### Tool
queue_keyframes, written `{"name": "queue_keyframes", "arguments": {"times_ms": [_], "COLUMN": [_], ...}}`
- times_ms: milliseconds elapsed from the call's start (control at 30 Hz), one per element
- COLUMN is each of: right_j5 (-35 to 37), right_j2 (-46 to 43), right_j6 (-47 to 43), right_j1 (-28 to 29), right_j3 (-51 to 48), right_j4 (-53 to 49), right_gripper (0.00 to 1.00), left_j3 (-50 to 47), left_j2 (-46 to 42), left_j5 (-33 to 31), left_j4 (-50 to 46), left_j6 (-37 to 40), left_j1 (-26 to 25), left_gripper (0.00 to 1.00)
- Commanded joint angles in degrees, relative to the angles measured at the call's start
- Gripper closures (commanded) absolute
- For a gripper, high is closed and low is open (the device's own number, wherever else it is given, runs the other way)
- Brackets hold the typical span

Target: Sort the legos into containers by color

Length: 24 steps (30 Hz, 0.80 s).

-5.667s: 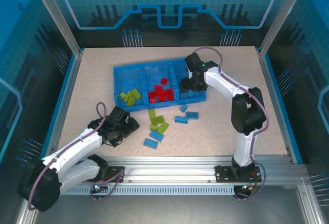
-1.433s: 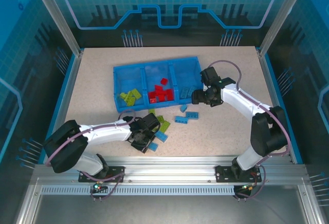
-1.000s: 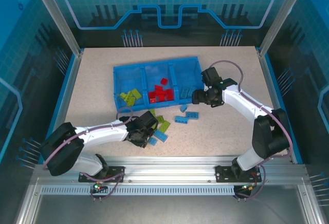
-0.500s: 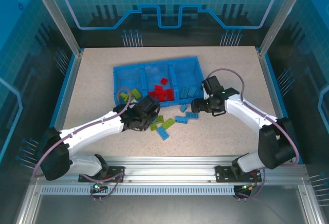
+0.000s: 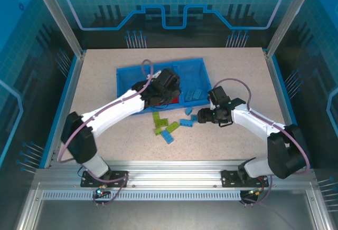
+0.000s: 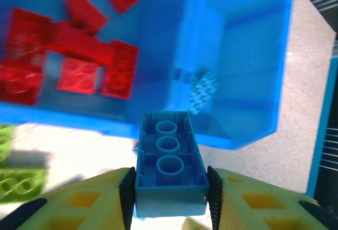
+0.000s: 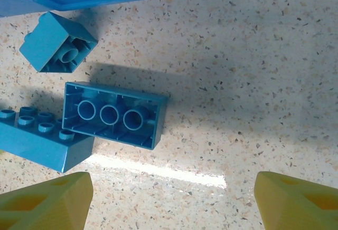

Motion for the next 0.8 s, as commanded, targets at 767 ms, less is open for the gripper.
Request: {"name": "queue_keyframes", "arguments": {"times_ms": [767], "right_j5": [-2.09], "right_j2": [-5.83], "right_j6": [-3.93], "right_j1": [6.19], "right_j3": [-4.57], "right_j4": [3.40], "right_gripper": [0.17], "left_j3": [18.46], "left_j2": [18.31], "left_j5": [9.90], "left_j4": [5.16], "left_j6": [10.56], "left_j1": [2.31], "left_gripper": [0.21]}}
